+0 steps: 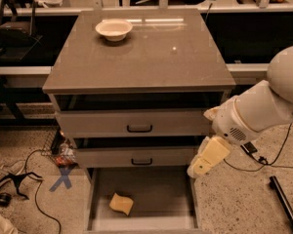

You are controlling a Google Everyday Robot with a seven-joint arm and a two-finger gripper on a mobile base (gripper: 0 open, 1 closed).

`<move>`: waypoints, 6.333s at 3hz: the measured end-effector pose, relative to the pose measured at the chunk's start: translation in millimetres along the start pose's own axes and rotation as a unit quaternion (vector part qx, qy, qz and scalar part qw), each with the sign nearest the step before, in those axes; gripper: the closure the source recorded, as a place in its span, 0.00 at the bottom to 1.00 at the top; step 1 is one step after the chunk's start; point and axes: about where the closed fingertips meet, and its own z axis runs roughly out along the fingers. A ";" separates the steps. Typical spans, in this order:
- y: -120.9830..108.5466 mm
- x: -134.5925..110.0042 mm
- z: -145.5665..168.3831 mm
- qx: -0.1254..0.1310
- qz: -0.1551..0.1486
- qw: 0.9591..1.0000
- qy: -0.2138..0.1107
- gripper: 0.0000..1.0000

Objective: Pick sponge from bottom drawer and place on counter

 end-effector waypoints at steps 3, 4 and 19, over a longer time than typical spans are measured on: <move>33.4 62.8 199.8 -0.034 0.034 0.999 -0.010 0.00; 21.1 55.2 193.7 -0.012 0.033 0.999 -0.019 0.00; -39.7 136.8 631.6 -0.026 -0.047 0.986 -0.158 0.00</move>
Offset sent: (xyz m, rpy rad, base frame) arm -0.0053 0.0539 -0.2184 0.0194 0.0537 -0.0528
